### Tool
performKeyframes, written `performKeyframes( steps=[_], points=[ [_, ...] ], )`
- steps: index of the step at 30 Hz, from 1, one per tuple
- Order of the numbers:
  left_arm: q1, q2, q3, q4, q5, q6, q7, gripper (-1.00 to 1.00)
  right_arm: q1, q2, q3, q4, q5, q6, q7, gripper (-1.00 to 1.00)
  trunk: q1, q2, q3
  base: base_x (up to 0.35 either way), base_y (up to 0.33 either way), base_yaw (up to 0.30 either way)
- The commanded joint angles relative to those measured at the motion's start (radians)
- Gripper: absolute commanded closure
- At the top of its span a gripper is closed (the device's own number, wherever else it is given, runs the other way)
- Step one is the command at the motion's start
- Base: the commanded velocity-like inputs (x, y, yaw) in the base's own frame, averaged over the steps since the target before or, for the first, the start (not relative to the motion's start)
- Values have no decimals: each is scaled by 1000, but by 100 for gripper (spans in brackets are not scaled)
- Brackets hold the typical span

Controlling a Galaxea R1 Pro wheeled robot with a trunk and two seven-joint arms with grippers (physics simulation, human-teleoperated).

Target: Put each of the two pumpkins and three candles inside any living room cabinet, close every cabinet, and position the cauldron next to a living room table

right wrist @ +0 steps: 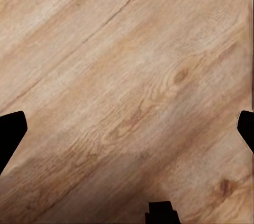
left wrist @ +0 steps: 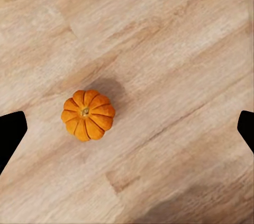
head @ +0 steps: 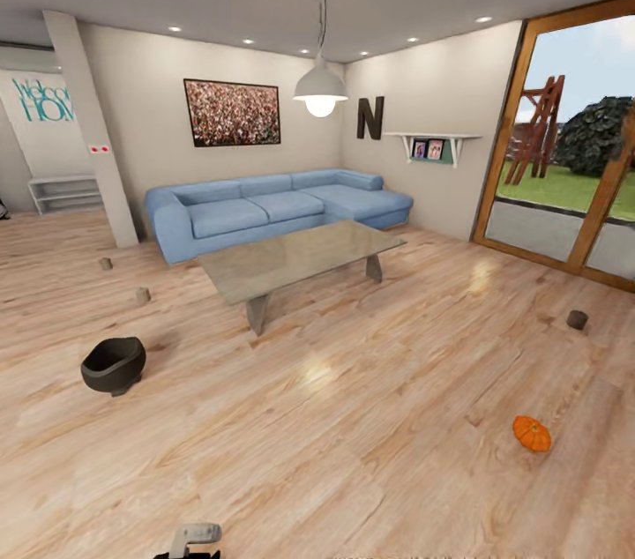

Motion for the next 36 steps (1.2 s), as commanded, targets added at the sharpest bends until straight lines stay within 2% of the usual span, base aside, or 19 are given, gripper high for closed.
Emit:
performKeyframes(
  steps=[1, 8, 12, 16, 19, 28, 36],
  points=[
    [0, 1, 2, 0, 1, 1, 3, -100, 0, 0, 1, -2, -10, 2, -1, -100, 0, -1, -2, 0, 0, -257],
    [2, 9, 4, 6, 4, -64, 7, -100, -1, 0, -4, 3, -23, -8, -2, -100, 0, -1, -8, 0, 0, -249],
    [2, 12, 6, 12, 5, -76, 7, -100, -1, 0, -5, 3, -24, -10, -2, -100, 0, -1, -12, 0, 0, -232],
    [2, 13, 61, 14, 2, -80, 7, -100, -1, 0, -7, 4, -23, -11, -1, -100, 0, -1, -16, 0, 0, -231],
    [2, 15, 79, 15, 0, -81, 7, -100, -1, 0, -6, 5, -22, -11, -1, -100, 0, -1, -19, 2, 0, -228],
    [2, 16, 83, 15, -1, -81, 8, -100, -1, 0, -3, 2, -18, -11, -2, -100, 0, -1, -28, 191, -50, -223],
    [2, 15, 83, 15, -1, -81, 8, -100, -1, 0, -1, 2, -17, -11, -3, -100, 0, -1, -37, 282, -197, -222]
  ],
)
